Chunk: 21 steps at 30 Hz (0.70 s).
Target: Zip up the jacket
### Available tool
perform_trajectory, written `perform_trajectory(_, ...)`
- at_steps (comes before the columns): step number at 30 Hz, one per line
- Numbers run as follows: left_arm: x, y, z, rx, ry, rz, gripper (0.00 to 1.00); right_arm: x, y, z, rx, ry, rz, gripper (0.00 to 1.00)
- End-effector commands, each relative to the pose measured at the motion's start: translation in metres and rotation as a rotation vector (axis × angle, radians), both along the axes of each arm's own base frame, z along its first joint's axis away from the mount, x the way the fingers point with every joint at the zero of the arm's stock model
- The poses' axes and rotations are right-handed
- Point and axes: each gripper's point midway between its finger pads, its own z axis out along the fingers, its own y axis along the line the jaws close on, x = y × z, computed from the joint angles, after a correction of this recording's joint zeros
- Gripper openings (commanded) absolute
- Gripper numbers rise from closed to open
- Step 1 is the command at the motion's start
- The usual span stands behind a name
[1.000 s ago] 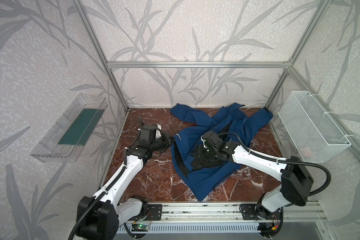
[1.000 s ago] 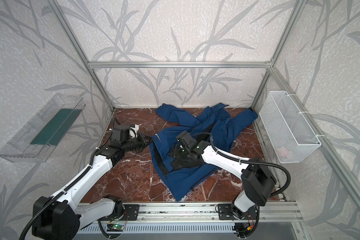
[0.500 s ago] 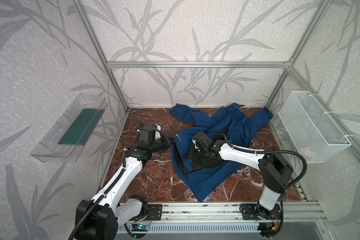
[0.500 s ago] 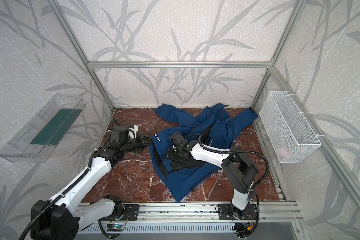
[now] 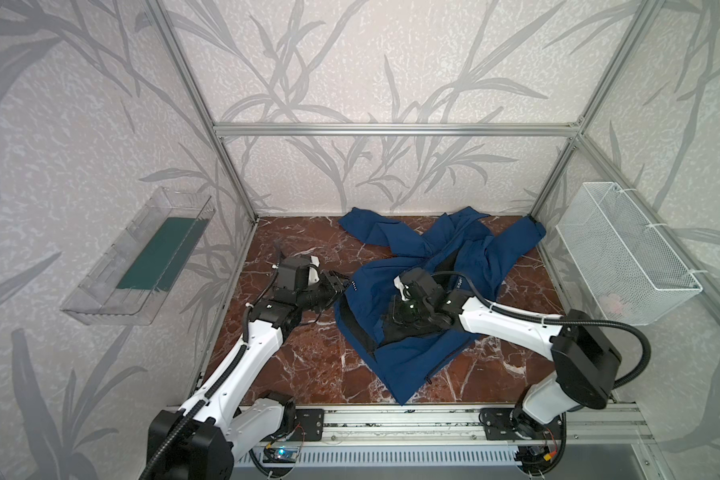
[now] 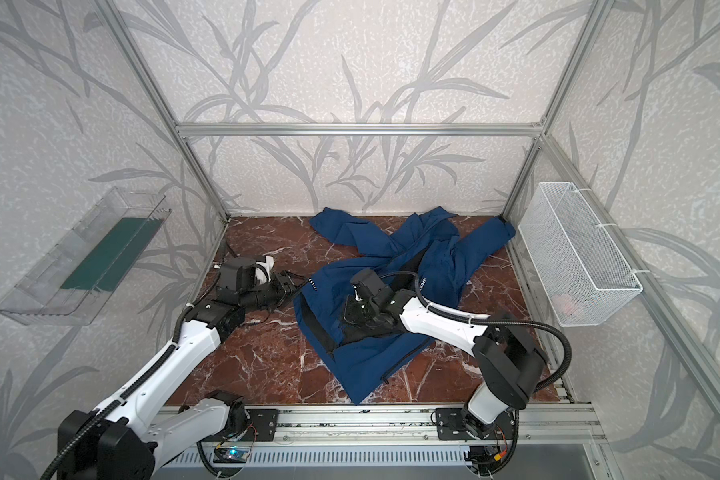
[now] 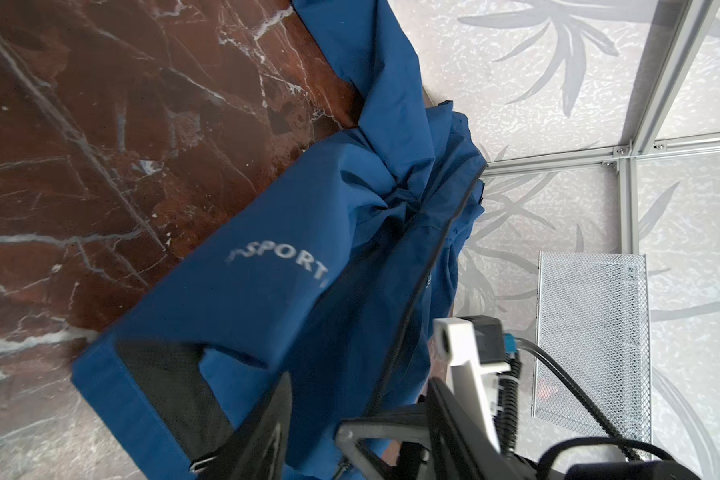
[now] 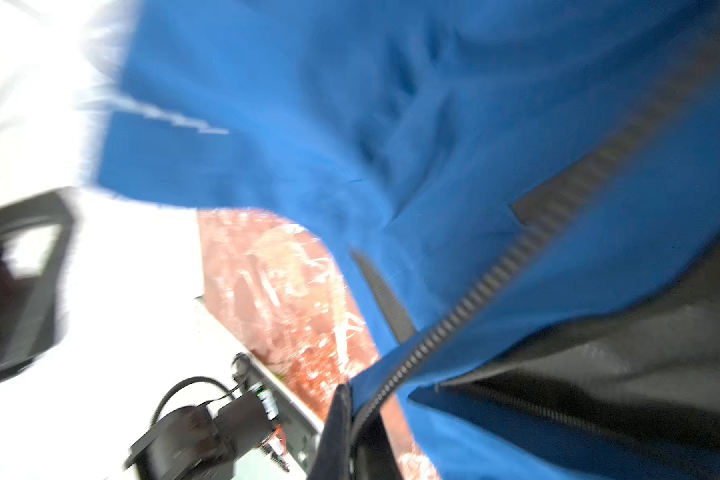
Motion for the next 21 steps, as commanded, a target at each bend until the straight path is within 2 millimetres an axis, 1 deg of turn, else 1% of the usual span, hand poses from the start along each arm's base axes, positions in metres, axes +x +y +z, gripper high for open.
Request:
perform_trajectory(1, -0.010, 0.001, 0.011, 0.015, -0.022, -0.012, 0.58, 0.011, 0.005, 0.040, 0.125, -0.126, 0.023, 0.00)
perform_trajectory(3, -0.018, -0.008, 0.021, -0.010, -0.051, -0.042, 0.58, 0.015, 0.006, 0.051, 0.202, -0.148, 0.025, 0.00)
perform_trajectory(6, -0.033, -0.023, 0.030, -0.044, -0.085, -0.101, 0.58, 0.022, 0.005, 0.067, 0.299, -0.179, 0.020, 0.00)
perform_trajectory(8, -0.044, -0.031, 0.030, -0.073, -0.090, -0.119, 0.59, 0.025, 0.002, 0.075, 0.321, -0.202, 0.026, 0.00)
perform_trajectory(10, -0.050, -0.039, 0.030, -0.183, -0.072, -0.099, 0.60, 0.024, -0.003, 0.081, 0.319, -0.231, 0.037, 0.00)
perform_trajectory(11, -0.051, -0.043, 0.034, -0.246, -0.075, -0.086, 0.61, 0.023, -0.005, 0.082, 0.316, -0.247, 0.041, 0.00)
perform_trajectory(13, -0.056, -0.051, 0.034, -0.334, -0.074, -0.068, 0.62, 0.019, -0.011, 0.080, 0.318, -0.269, 0.035, 0.00)
perform_trajectory(17, -0.072, -0.064, 0.039, -0.370, -0.073, -0.076, 0.63, 0.017, -0.018, 0.076, 0.370, -0.287, -0.006, 0.00)
perform_trajectory(19, -0.075, -0.069, 0.039, -0.397, -0.082, -0.069, 0.64, 0.016, -0.018, 0.078, 0.397, -0.295, -0.007, 0.00)
perform_trajectory(21, -0.075, -0.074, 0.034, -0.426, -0.078, -0.065, 0.65, 0.014, -0.018, 0.081, 0.408, -0.297, -0.001, 0.00)
